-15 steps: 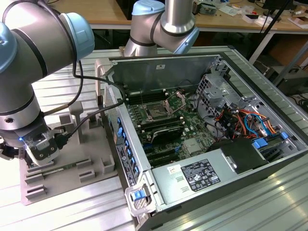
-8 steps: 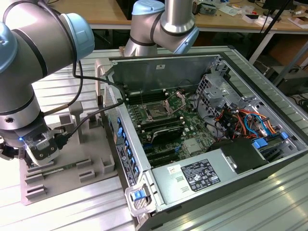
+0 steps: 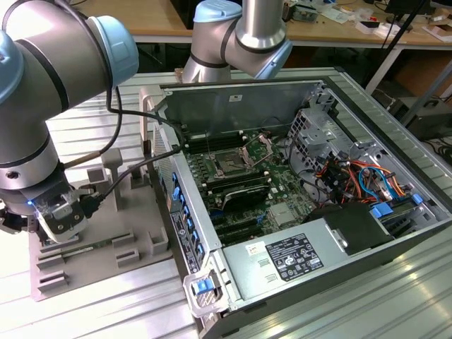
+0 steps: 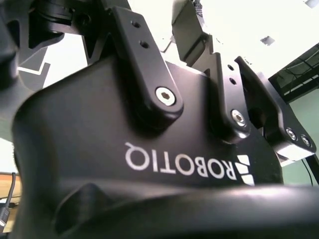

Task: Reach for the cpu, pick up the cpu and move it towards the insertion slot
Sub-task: 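Reach for the cpu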

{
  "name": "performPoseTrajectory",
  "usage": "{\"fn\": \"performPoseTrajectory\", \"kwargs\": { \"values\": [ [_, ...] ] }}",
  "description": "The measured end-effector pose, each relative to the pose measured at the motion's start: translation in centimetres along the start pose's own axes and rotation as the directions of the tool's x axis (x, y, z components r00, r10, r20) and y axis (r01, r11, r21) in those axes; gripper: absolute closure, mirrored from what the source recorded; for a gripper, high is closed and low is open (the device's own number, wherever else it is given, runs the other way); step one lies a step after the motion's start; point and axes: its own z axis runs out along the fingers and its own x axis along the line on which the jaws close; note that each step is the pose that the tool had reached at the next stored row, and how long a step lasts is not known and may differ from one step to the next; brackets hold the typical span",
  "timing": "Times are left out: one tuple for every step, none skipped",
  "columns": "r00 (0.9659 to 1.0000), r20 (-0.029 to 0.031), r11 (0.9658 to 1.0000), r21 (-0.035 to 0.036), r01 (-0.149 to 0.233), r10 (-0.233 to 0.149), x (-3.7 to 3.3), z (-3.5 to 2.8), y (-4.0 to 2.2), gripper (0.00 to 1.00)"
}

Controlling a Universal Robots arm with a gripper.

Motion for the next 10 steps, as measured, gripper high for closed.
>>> {"fn": "performPoseTrajectory", "kwargs": {
  "values": [
    [1.0, -0.0002, 1.0, 0.0002, 0.0, 0.0, 0.01, -0.12, 0.0, 0.46],
    [1.0, -0.0002, 1.0, 0.0003, 0.0, 0.0, 0.01, -0.2, 0.01, 0.46],
    [1.0, 0.0, 1.0, 0.0, 0.0, 0.0, 0.01, -0.19, 0.01, 0.46],
    [1.0, -0.0002, 1.0, -0.0008, 0.0, 0.0, 0.02, -0.2, 0.01, 0.46],
    [1.0, -0.0002, 1.0, -0.0016, 0.0, 0.0, 0.02, -0.2, 0.02, 0.46],
    [1.0, -0.0003, 1.0, -0.0025, 0.002, -0.002, 0.02, -0.21, 0.02, 0.46],
    [1.0, -0.0005, 1.0, -0.0035, 0.007, -0.007, 0.02, -0.21, 0.01, 0.46],
    [1.0, -0.0004, 1.0, -0.0036, 0.007, -0.007, 0.02, -0.21, 0.01, 0.46],
    [1.0, -0.0005, 1.0, -0.0037, 0.007, -0.007, 0.02, -0.21, 0.01, 0.46],
    [1.0, -0.0004, 1.0, -0.0037, 0.007, -0.007, 0.02, -0.2, 0.01, 0.46]
  ]
}}
